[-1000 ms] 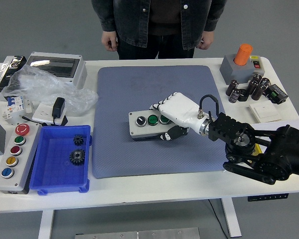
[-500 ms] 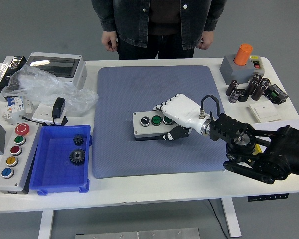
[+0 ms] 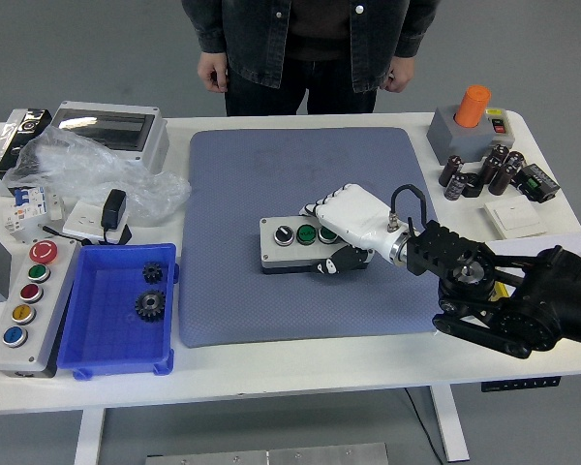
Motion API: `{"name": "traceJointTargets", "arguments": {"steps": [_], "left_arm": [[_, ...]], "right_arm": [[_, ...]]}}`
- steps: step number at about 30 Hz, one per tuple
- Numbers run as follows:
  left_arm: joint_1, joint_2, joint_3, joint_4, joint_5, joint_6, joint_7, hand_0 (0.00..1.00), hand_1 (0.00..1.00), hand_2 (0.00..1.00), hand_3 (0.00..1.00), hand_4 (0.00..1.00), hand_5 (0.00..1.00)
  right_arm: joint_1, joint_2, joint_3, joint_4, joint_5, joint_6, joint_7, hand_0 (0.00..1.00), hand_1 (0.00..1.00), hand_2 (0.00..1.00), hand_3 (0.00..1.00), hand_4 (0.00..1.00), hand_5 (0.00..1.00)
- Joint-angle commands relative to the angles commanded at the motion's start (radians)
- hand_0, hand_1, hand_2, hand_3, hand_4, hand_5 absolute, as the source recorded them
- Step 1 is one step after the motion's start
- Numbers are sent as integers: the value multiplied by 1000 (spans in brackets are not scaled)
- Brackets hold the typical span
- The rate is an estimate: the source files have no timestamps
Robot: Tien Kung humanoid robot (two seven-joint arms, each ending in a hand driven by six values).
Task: Pick up the button,place it on the desk,press the button,press the button
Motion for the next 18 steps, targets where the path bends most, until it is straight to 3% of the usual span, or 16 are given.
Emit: {"name": "traceJointTargets", "arguments": {"steps": [11, 12, 17, 18], "left_arm": [[3, 0, 10, 2, -11, 0, 0, 668, 697, 623, 641, 617, 377], [2, 0, 10, 2, -12, -1, 0, 668, 698, 623, 641, 616, 376], [2, 0, 10, 1, -11, 0, 0, 668, 698, 623, 641, 616, 376], [2, 0, 9, 1, -11, 0, 0, 668, 698, 623, 640, 616, 377]], "right_arm": [[-2, 0, 18, 6, -3, 33, -4, 529, 602, 628, 384, 522, 70], [-2, 0, 20, 7, -3, 37, -4, 541, 610, 653, 643, 672, 146], [-2, 1, 28, 9, -4, 54, -1, 541, 610, 653, 643, 672, 146], [-2, 1, 30, 10, -3, 57, 0, 644, 667, 720, 729, 771, 214]]}}
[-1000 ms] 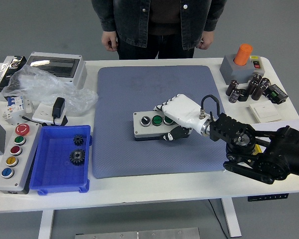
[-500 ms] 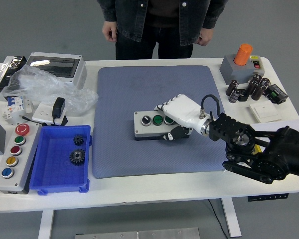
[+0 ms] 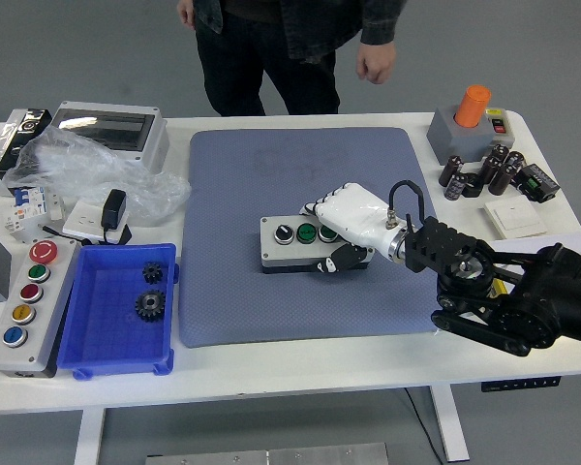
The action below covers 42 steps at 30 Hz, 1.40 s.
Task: Pick up the button,place it on the desk,press the button,press the button
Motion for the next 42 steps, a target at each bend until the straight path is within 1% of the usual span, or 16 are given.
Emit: {"name": "traceJointTargets", "arguments": {"steps": [5, 6, 11, 12, 17, 18, 23, 24, 25, 29, 30, 33, 35, 38, 41, 42], "left_arm": [[1, -1, 2, 0, -1, -1, 0, 668, 698, 623, 640, 616, 377], [1, -1, 2, 0, -1, -1, 0, 668, 698, 623, 640, 616, 377], [2, -1, 1, 0, 0, -1, 0, 668, 698, 623, 640, 616, 377], [2, -1, 2, 0, -1, -1, 0, 668, 698, 621, 640, 617, 378], [1, -1, 1, 0, 1, -1, 0, 668, 698, 621, 640, 617, 378], [1, -1, 1, 0, 1, -1, 0, 668, 698, 621, 640, 617, 379], [2, -1, 0, 0, 2, -2, 1, 668, 698, 621, 640, 617, 379], [2, -2, 0, 0, 2, -2, 1, 668, 698, 622, 639, 615, 377], [2, -2, 1, 0, 2, -2, 1, 668, 698, 622, 639, 615, 377], [3, -2, 2, 0, 1, -2, 1, 668, 698, 622, 639, 615, 377], [3, -3, 2, 0, 0, -2, 1, 668, 698, 621, 638, 613, 376], [4, -3, 3, 0, -1, -2, 1, 668, 698, 621, 638, 613, 376], [4, -4, 4, 0, -2, -2, 1, 668, 698, 621, 638, 613, 376], [5, -5, 4, 0, -2, -2, 0, 668, 698, 620, 638, 611, 375], [6, -5, 4, 0, -3, -1, -1, 668, 698, 620, 638, 611, 375], [7, -5, 4, 0, -3, -1, -1, 668, 698, 620, 636, 609, 375]], "right_arm": [[0, -3, 13, 5, 3, 15, 1, 644, 667, 720, 729, 771, 214], [0, -3, 16, 6, 4, 18, 2, 705, 699, 775, 826, 869, 285], [0, -5, 29, 6, 7, 36, -1, 705, 699, 775, 826, 869, 285], [1, -5, 30, 6, 7, 39, -2, 738, 721, 808, 888, 957, 367], [1, -6, 35, 8, 7, 48, -3, 738, 721, 808, 888, 957, 367], [1, -6, 36, 8, 7, 49, -3, 750, 736, 837, 944, 998, 498], [1, -7, 41, 13, 9, 55, -2, 750, 736, 837, 944, 998, 498], [1, -8, 42, 14, 9, 57, -3, 754, 742, 849, 965, 998, 523], [1, -8, 44, 15, 10, 58, -3, 754, 742, 849, 965, 998, 523], [1, -16, 56, 31, 13, 71, -7, 754, 742, 849, 965, 998, 523], [1, -22, 62, 41, 16, 75, -9, 755, 741, 852, 983, 998, 535], [-2, -48, 92, 87, 19, 90, -16, 755, 741, 852, 983, 998, 535], [-10, -79, 132, 132, 20, 111, -22, 755, 741, 852, 983, 998, 535], [-37, -133, 198, 205, 32, 145, -31, 758, 738, 856, 998, 998, 561], [-88, -189, 273, 283, 55, 157, -42, 758, 738, 856, 998, 998, 561], [-107, -206, 297, 307, 58, 153, -46, 765, 740, 862, 998, 998, 601]]}}
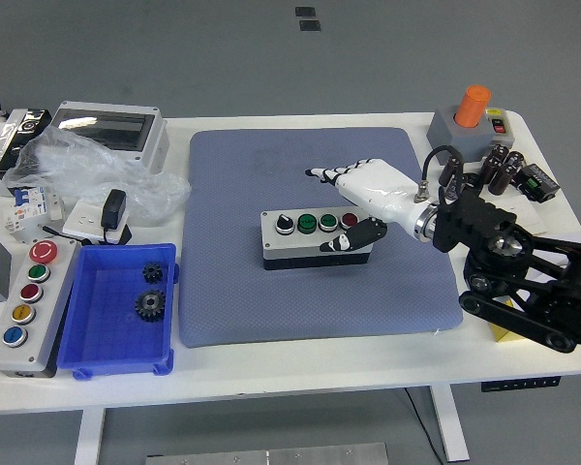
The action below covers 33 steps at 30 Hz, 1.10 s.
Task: Pick up the button,place it on the desk,press the button,press the button
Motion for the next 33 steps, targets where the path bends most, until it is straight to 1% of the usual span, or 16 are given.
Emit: {"name": "traceJointTargets", "arguments": {"steps": [3, 5, 6, 7, 9, 11, 12, 14, 18, 19, 21, 24, 25, 30, 31, 33], "left_arm": [[4, -2, 3, 1, -3, 0, 0, 668, 698, 620, 636, 609, 375], [6, -4, 4, 1, -5, 0, 0, 668, 698, 620, 636, 609, 375], [7, -4, 5, 1, -6, 0, 0, 668, 699, 619, 634, 606, 374], [7, -4, 5, 1, -6, 0, 0, 668, 699, 619, 634, 606, 374], [8, -4, 6, 2, -7, 0, 0, 668, 699, 619, 634, 606, 374], [6, -3, 5, 2, -7, 0, 0, 668, 699, 619, 634, 606, 374], [5, -3, 4, 1, -6, 0, -1, 668, 698, 618, 633, 604, 374], [4, -2, 2, 1, -4, 0, -1, 668, 698, 618, 633, 604, 374], [3, -1, 2, 1, -4, 0, -1, 668, 698, 618, 633, 604, 374], [4, -1, 3, 1, -5, 0, -1, 667, 698, 618, 632, 600, 370], [4, -1, 4, 1, -6, 0, 0, 667, 698, 618, 632, 600, 370], [5, 0, 5, 1, -8, 0, 0, 667, 698, 618, 632, 600, 370], [5, 1, 5, 1, -8, 0, 0, 667, 698, 618, 632, 598, 371], [5, -1, 9, 1, -11, 0, 0, 667, 698, 618, 632, 598, 371], [5, -1, 10, 2, -11, 0, -1, 667, 698, 618, 632, 596, 371], [4, -1, 11, 2, -12, 0, 0, 667, 698, 618, 632, 596, 371]], "right_arm": [[-62, -42, 86, 80, -15, -39, -23, 765, 740, 862, 998, 998, 601], [-109, -65, 147, 134, -55, -81, -54, 765, 740, 862, 998, 998, 601], [-132, -75, 176, 160, -76, -100, -72, 771, 738, 843, 993, 998, 654], [-151, -83, 199, 181, -95, -111, -88, 771, 738, 843, 993, 998, 654], [-183, -98, 240, 223, -137, -115, -122, 771, 738, 843, 993, 998, 654], [-198, -111, 253, 262, -179, -97, -156, 771, 738, 843, 993, 998, 654], [-202, -116, 253, 276, -194, -84, -169, 668, 637, 609, 888, 717, 381], [-205, -123, 246, 294, -210, -52, -191, 668, 637, 609, 888, 717, 381], [-205, -134, 219, 313, -213, 28, -226, 668, 637, 609, 888, 717, 381], [-203, -135, 209, 314, -211, 48, -233, 511, 456, 290, 805, 348, 2], [-197, -137, 188, 312, -207, 84, -244, 511, 456, 290, 805, 348, 2], [-187, -135, 159, 300, -201, 118, -254, 511, 456, 290, 805, 348, 2], [-184, -134, 151, 296, -199, 123, -256, 525, 435, 259, 800, 358, 2], [-163, -119, 108, 264, -191, 132, -257, 525, 435, 259, 800, 358, 2], [-159, -115, 99, 257, -189, 132, -257, 533, 408, 239, 795, 367, 2], [-151, -105, 83, 244, -186, 130, -255, 533, 408, 239, 795, 367, 2]]}}
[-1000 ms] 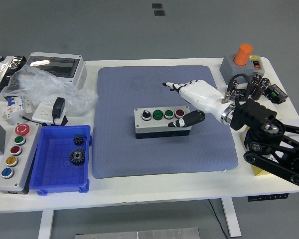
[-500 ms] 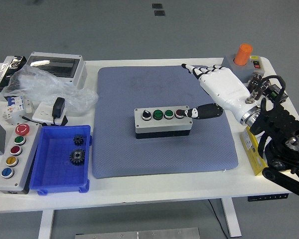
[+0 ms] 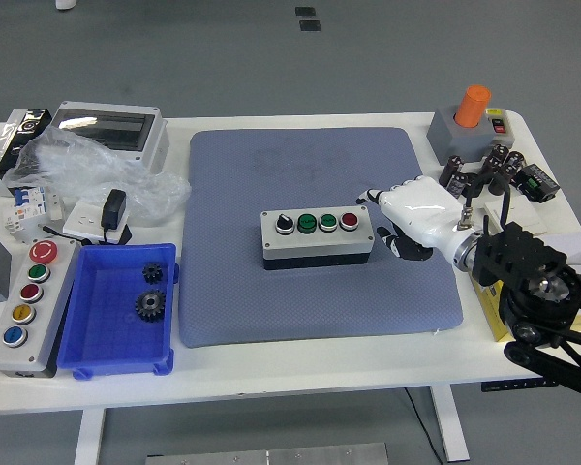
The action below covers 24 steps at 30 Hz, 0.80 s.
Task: Pick up the button,place it on the desk,press the button,press the button
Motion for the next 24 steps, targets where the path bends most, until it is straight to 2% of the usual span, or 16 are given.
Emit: {"name": "traceJointTargets", "arguments": {"steps": [24], "left_arm": [[-2, 2, 1, 0, -1, 0, 0, 667, 698, 618, 633, 593, 377]], "right_arm": [[44, 69, -110, -110, 44, -26, 21, 531, 380, 228, 781, 349, 2]]}}
